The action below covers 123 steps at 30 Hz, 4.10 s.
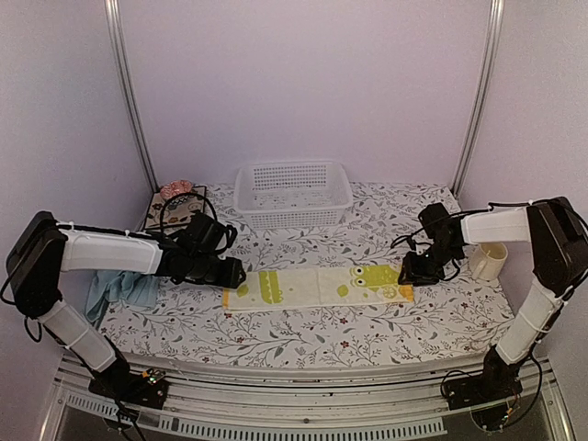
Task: Roll the towels
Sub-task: Pick up the towel from the center of the board, then fold the towel at the center of the board.
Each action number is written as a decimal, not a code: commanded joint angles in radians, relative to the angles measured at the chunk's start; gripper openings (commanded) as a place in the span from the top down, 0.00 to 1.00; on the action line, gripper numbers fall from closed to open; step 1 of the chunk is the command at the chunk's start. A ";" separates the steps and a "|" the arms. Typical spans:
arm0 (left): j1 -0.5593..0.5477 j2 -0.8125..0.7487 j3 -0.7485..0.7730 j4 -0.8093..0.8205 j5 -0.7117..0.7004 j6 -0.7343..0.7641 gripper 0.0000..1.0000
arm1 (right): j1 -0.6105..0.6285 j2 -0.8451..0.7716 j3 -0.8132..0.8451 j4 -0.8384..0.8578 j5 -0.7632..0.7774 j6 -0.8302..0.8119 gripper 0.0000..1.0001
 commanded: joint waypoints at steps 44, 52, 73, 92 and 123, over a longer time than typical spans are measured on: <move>-0.022 0.025 0.018 -0.023 -0.068 -0.028 0.51 | -0.096 -0.192 0.154 -0.183 -0.138 -0.152 0.98; -0.022 0.029 0.017 -0.019 -0.064 -0.049 0.51 | 0.046 -0.166 0.217 -0.153 -0.239 -0.165 0.98; -0.018 -0.024 0.027 -0.063 -0.104 -0.050 0.50 | 0.369 0.031 0.433 -0.028 -0.316 -0.087 0.98; -0.013 -0.044 0.013 -0.062 -0.105 -0.052 0.49 | 0.466 0.233 0.584 0.033 -0.337 -0.077 0.98; -0.013 -0.072 -0.047 -0.030 -0.061 -0.075 0.46 | 0.494 0.400 0.651 0.133 -0.376 -0.066 0.98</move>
